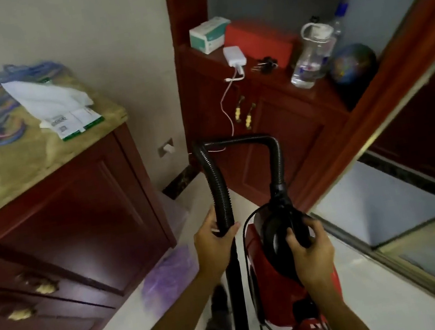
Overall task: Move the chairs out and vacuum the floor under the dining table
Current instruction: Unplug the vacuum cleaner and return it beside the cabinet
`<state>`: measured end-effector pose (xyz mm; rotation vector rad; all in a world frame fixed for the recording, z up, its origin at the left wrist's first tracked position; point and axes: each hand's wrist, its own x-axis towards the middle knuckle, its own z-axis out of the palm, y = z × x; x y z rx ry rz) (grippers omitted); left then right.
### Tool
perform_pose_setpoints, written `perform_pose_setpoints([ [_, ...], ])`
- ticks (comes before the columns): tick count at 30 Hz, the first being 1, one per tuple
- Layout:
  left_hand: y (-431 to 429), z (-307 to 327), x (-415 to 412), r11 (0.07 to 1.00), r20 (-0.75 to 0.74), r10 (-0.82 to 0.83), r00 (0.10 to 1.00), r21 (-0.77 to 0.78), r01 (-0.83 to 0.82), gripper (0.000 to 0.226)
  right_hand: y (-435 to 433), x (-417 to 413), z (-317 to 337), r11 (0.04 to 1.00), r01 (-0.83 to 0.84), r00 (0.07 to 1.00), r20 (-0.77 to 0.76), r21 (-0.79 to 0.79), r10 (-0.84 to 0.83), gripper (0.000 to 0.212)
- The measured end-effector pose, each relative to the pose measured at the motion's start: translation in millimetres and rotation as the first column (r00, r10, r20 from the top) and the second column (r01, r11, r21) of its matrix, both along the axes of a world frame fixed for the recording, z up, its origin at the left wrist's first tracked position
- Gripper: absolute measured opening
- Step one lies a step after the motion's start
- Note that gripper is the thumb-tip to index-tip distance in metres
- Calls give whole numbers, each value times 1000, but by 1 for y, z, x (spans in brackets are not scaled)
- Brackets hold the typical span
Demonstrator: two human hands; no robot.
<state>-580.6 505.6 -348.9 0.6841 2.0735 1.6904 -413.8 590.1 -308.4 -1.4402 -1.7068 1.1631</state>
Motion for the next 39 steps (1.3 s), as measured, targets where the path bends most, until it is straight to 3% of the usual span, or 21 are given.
perform_pose_setpoints([
  [5,57,-35,-49,991,222,126,967,4,-130,59,73,-71,-27,986,-157,988,3,-61,157,25],
  [9,97,-62,-95,967,322,251,913,-46,-250,69,123,-128,-47,969,-214,975,30,-120,219,34],
  [17,141,-96,-159,873,274,477,835,-258,-414,72,194,-219,-82,878,-442,889,40,-186,456,21],
  [20,154,-106,-171,818,228,560,797,-301,-490,73,217,-243,-91,848,-501,857,41,-172,514,31],
  [25,176,-126,-184,702,193,697,691,-385,-600,74,253,-279,-112,719,-664,733,13,-203,680,37],
  [32,207,-181,-193,541,194,838,509,-409,-735,74,298,-313,-181,635,-749,643,22,-191,766,27],
  [36,221,-226,-198,507,215,862,460,-409,-759,71,309,-329,-232,588,-801,585,62,-113,809,29],
  [39,224,-268,-207,495,234,869,437,-405,-769,68,317,-337,-280,573,-807,575,30,-145,818,30],
])
